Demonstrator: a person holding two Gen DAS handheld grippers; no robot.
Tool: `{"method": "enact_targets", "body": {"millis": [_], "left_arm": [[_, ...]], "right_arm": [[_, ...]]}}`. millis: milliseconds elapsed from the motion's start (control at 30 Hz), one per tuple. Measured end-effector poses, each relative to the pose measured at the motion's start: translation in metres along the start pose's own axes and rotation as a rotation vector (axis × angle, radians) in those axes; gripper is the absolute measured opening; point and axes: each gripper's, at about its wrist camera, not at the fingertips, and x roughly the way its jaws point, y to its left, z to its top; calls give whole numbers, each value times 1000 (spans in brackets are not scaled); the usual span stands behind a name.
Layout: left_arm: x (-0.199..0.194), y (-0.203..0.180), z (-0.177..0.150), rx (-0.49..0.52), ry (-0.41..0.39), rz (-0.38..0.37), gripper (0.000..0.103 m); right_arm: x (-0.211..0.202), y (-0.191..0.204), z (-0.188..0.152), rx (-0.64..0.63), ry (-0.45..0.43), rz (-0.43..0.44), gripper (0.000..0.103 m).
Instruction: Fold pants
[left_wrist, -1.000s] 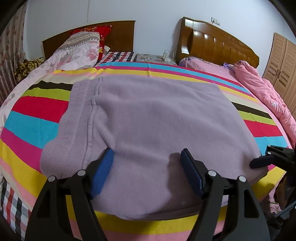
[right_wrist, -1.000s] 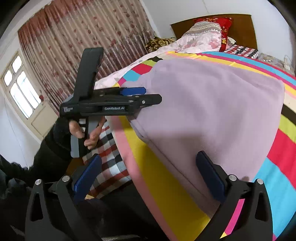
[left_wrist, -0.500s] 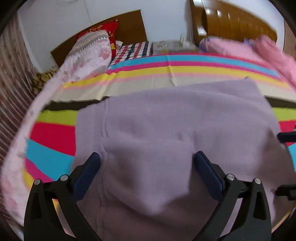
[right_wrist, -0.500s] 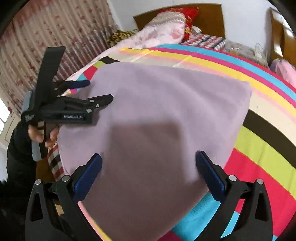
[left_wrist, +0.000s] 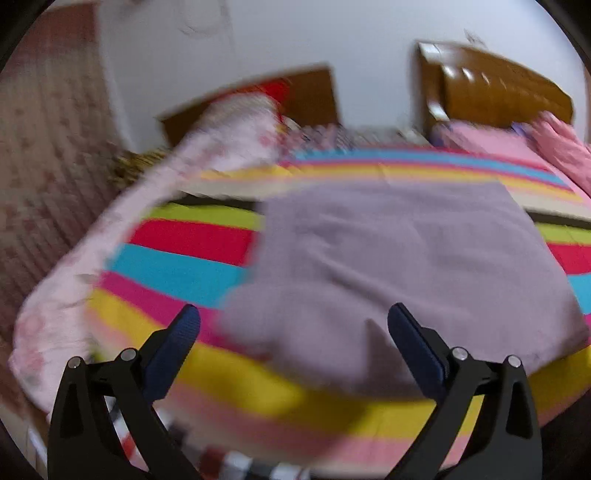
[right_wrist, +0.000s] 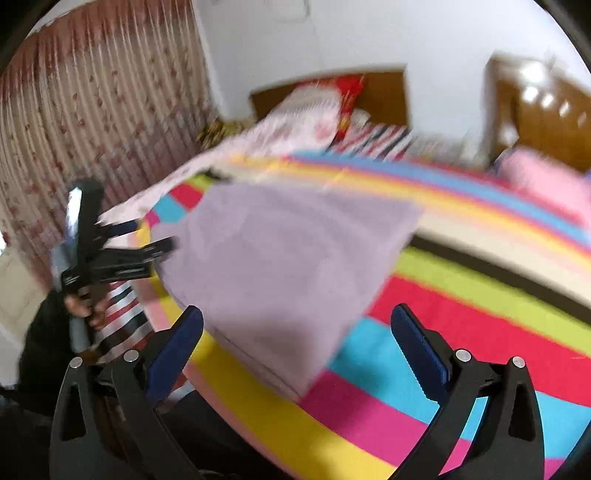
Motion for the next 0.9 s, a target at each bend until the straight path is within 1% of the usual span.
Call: {"method": "enact_targets", "body": {"millis": [33,67,100,167,233,300,333,367,400,467,500,533,600,633,700,767,833,900], "left_arm": [[-26,12,-2,-31,-72,28,102],[-45,20,-3,-57,-126,45,102],[-63,27,-3,-83,-179,60,102],[-101,38,-6,-142,-296,81,102],[-131,42,-7,-213,-394,82,102],[-145,42,-6,-282,-437,52,102],[-149,42,-6,-330,-458,9,102],[-151,39,-8,-365,-471,-14,102],[-150,34,-12,-403,-479,-22,102],[-146,24,-18,-444,-459,-2,102],[-141,17,-21,-455,-432,4,102],[-134,7,-25,-455,-388,-6,102],[-122,-11,-32,-444,-320,-34,102],[-118,-23,-36,-423,-291,-41,102],[-111,-43,-41,-356,-253,-28,102],[-108,-63,-43,-266,-222,-50,102],[-111,-79,-44,-201,-228,-47,102],[-119,-89,-46,-167,-254,-63,102]], "right_arm": [[-19,3,-1,-15,-60,-39,99],[-38,7,-1,-28,-129,-78,99],[-62,12,-2,-37,-229,-116,99],[-89,20,-4,-33,-358,-144,99],[-105,27,-8,-24,-445,-158,99],[-107,31,-12,-21,-457,-164,99],[-104,34,-16,-19,-447,-169,99],[-97,37,-19,-22,-427,-172,99],[-90,38,-24,-27,-402,-178,99],[-71,41,-39,-34,-311,-186,99],[-60,42,-47,-35,-258,-174,99],[-54,45,-54,-40,-232,-173,99],[-43,47,-65,-60,-177,-202,99],[-38,45,-70,-70,-148,-226,99],[-37,38,-75,-45,-136,-238,99],[-41,27,-79,15,-143,-241,99],[-45,18,-82,67,-160,-257,99],[-49,11,-86,106,-171,-264,99]]}}
